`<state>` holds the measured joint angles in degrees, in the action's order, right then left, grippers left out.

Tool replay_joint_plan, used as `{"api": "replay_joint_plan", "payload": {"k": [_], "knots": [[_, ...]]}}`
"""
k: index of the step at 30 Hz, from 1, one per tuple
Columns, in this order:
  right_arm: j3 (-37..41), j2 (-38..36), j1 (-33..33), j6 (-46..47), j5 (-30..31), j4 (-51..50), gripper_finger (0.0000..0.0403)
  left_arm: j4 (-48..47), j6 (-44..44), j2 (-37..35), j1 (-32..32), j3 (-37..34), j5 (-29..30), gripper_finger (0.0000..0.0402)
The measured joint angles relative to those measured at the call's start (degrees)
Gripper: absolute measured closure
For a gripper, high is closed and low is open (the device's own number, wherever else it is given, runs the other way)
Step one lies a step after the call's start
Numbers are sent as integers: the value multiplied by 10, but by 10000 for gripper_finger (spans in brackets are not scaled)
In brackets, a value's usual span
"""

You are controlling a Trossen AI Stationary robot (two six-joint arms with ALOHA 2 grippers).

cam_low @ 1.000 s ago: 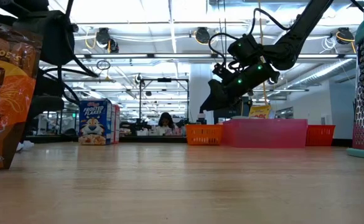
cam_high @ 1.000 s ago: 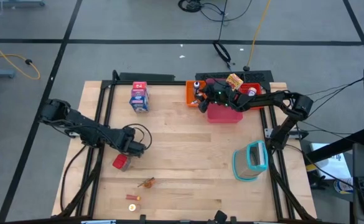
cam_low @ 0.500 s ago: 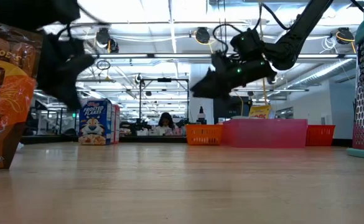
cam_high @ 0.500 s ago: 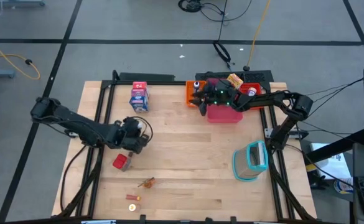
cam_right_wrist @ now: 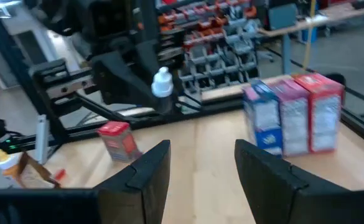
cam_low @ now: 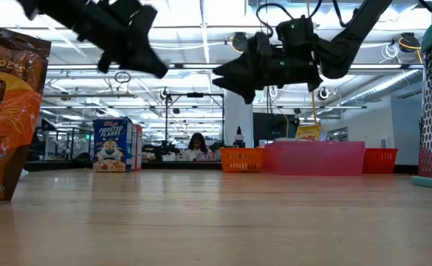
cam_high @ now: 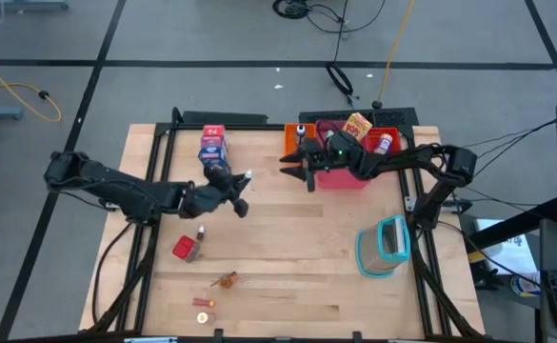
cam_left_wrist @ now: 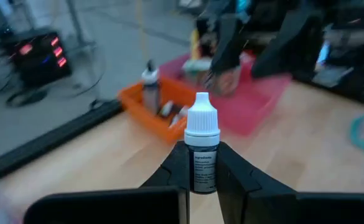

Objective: Pick & Place Kitchen Items
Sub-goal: Put the small purple food coloring bottle into the orange bin

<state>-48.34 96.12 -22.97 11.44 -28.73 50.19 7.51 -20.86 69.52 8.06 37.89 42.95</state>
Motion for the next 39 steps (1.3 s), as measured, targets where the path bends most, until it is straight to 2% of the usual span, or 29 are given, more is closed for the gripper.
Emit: {"api": "replay_joint_plan", "payload": {"k": [6,9,17,23,30,39], "knots": [[0,0,27,-1,23,43,232,102,77,0,-31,0,-88,362],[0,0,33,-3,61,54,232,123,79,14,-40,0,-106,360],[0,0,47,-2,63,73,232,214,107,80,-48,-1,-157,366],[0,0,61,-1,62,71,232,269,135,120,-62,0,-160,367],[0,0,71,-3,63,74,232,299,133,121,-75,0,-205,362],[0,0,78,-3,62,83,233,308,137,121,-75,0,-206,368]]}}
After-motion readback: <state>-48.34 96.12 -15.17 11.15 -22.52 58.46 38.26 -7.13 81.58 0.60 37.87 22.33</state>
